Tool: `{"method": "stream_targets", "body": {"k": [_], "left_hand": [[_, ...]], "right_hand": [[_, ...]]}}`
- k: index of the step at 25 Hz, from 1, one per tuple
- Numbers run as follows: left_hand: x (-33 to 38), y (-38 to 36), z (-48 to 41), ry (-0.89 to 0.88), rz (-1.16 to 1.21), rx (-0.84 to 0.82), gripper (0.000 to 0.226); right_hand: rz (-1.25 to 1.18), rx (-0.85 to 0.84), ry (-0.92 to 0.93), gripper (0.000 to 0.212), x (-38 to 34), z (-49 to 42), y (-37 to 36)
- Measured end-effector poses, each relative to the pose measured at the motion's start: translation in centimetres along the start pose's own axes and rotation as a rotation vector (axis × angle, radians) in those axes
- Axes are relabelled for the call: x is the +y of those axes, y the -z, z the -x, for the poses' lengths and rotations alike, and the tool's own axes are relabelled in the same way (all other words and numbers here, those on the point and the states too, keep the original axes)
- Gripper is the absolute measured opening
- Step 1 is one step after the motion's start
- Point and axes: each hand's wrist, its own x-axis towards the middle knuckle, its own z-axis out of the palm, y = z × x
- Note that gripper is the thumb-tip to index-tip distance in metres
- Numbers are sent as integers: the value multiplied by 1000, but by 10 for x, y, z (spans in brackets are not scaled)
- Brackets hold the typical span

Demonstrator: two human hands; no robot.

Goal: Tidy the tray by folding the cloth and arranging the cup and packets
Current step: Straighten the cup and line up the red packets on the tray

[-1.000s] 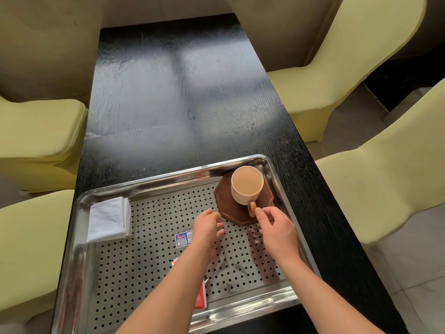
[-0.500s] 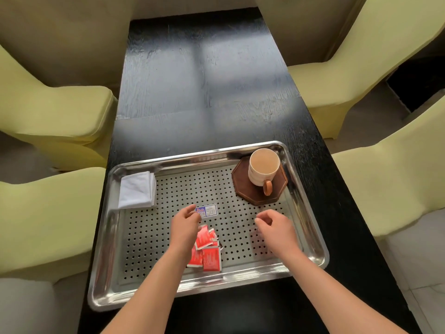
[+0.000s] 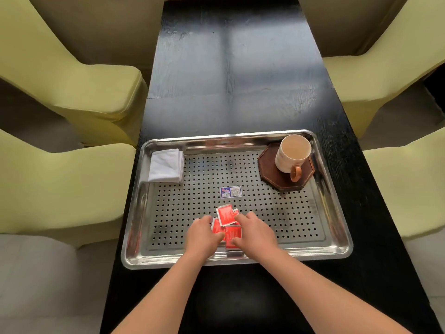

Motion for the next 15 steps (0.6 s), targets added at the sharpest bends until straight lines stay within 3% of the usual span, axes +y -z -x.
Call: {"method": "stream_targets", "body": {"k": [8, 15], "left_hand": [[5, -9, -13, -73, -152, 15, 51], [-2, -14, -19, -93, -127, 31, 46]], "right_hand": [[10, 37, -10, 42, 11, -5, -11], [-57, 39, -2, 20, 11, -10, -5]]}}
